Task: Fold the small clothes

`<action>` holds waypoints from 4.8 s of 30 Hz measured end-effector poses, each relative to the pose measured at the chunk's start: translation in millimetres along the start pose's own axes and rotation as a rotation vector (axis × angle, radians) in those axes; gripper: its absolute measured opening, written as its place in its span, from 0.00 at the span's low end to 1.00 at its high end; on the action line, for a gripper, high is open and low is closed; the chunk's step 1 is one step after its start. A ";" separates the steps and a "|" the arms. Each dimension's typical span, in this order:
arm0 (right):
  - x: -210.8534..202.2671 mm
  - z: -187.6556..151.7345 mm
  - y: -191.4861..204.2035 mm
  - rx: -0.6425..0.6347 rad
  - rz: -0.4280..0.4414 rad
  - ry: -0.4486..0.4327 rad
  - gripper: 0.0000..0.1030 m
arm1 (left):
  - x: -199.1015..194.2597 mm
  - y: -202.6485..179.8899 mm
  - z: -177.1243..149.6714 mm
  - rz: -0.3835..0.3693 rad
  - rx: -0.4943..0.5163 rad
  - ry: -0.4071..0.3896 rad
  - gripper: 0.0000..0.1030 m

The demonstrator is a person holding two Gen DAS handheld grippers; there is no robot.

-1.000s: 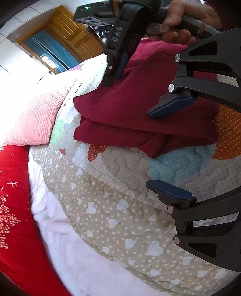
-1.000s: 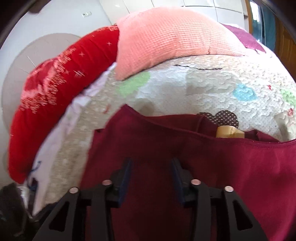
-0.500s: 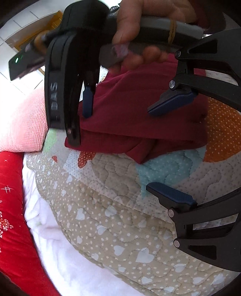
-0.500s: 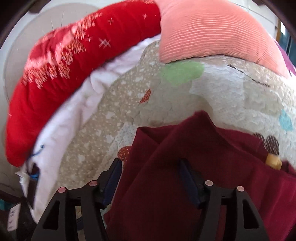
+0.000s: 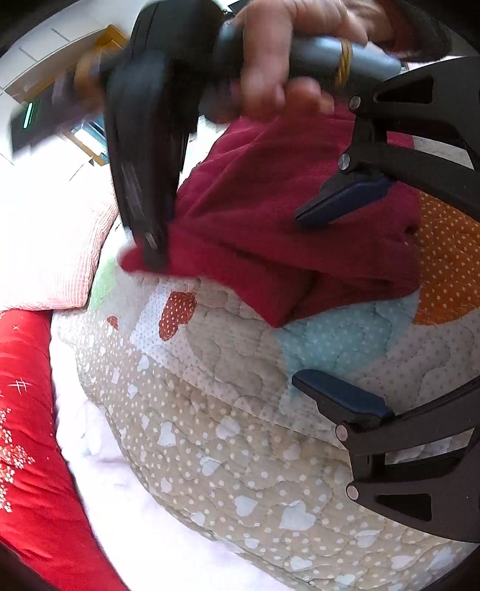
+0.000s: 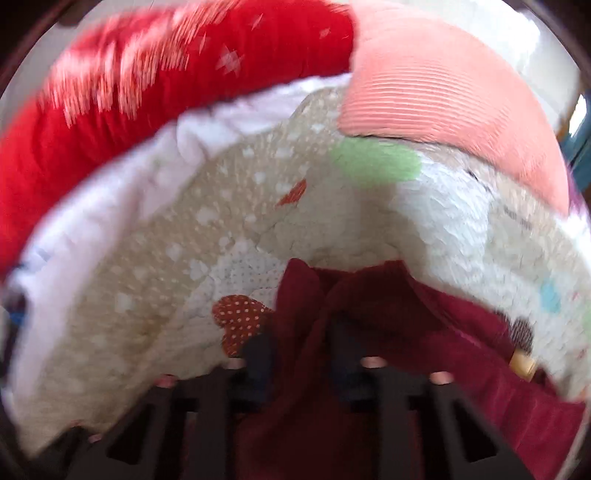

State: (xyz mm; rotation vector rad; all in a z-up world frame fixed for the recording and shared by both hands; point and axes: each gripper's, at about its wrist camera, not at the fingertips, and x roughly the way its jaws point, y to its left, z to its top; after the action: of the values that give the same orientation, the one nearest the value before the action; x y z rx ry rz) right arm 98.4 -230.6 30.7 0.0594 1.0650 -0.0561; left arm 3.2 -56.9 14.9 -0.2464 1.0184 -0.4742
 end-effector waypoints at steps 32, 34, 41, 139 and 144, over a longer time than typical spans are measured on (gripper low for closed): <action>-185.9 -167.0 -246.1 0.427 0.091 -0.326 0.13 | 29.5 -283.8 -85.9 -0.173 0.433 0.054 0.20; -169.6 -177.0 -257.9 0.459 0.064 -0.283 0.14 | 43.2 -286.4 -91.4 -0.160 0.421 0.076 0.19; -181.9 -218.1 -274.7 0.578 0.202 -0.299 0.49 | 43.7 -276.5 -86.3 -0.188 0.401 0.076 0.19; -129.6 -239.8 -261.0 0.605 0.203 -0.258 0.75 | 85.0 -200.6 -15.8 -0.216 0.236 0.189 0.72; -147.5 -228.1 -231.3 0.496 0.094 -0.287 0.40 | 53.9 -203.8 -26.3 -0.201 0.253 0.146 0.53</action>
State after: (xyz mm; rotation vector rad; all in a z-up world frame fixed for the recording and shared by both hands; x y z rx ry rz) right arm -189.1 -441.4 44.6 0.5341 0.7405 -0.2368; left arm -49.8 -260.4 44.6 -0.0883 1.0685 -0.8067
